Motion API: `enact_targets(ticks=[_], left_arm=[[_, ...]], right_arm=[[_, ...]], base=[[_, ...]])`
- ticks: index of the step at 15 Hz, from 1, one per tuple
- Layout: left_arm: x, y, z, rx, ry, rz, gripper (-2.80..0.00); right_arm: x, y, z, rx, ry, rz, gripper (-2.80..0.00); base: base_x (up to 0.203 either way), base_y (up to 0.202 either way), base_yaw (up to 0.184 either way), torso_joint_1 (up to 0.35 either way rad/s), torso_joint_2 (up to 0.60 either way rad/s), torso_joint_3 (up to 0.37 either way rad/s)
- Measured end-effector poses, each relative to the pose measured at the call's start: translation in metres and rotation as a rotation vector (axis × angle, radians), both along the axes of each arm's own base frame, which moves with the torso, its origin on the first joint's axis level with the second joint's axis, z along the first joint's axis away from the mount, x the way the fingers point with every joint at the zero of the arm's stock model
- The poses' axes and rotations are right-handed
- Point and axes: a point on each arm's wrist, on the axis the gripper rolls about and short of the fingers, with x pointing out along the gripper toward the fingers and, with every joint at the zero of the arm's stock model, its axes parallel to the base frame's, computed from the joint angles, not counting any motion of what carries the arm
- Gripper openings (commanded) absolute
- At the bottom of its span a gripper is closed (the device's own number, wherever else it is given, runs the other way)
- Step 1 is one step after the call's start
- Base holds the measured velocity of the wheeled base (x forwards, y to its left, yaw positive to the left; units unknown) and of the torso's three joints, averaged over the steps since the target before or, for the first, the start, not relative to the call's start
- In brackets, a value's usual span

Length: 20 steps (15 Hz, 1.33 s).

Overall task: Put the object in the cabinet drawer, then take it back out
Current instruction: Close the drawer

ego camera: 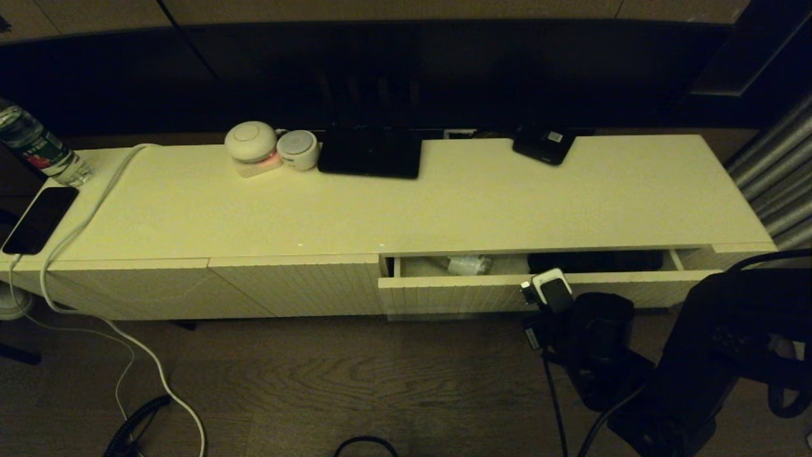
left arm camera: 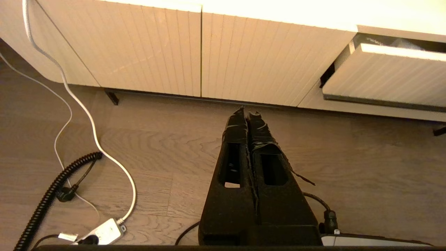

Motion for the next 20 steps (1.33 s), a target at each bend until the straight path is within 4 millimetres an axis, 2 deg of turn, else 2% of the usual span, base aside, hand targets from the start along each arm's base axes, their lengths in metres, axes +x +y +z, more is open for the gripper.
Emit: enact_targets(ticks=[14, 20], left_arm=[[0.000, 0.000, 0.000, 0.000, 0.000, 0.000, -2.80], [0.000, 0.000, 0.000, 0.000, 0.000, 0.000, -2.80]], right_arm=[[0.038, 0.004, 0.015, 0.004, -0.037, -0.041, -2.80], [0.042, 0.003, 0.012, 0.004, -0.036, -0.067, -2.80]], base=[[0.000, 0.000, 0.000, 0.000, 0.00, 0.000], [0.000, 0.000, 0.000, 0.000, 0.00, 0.000]])
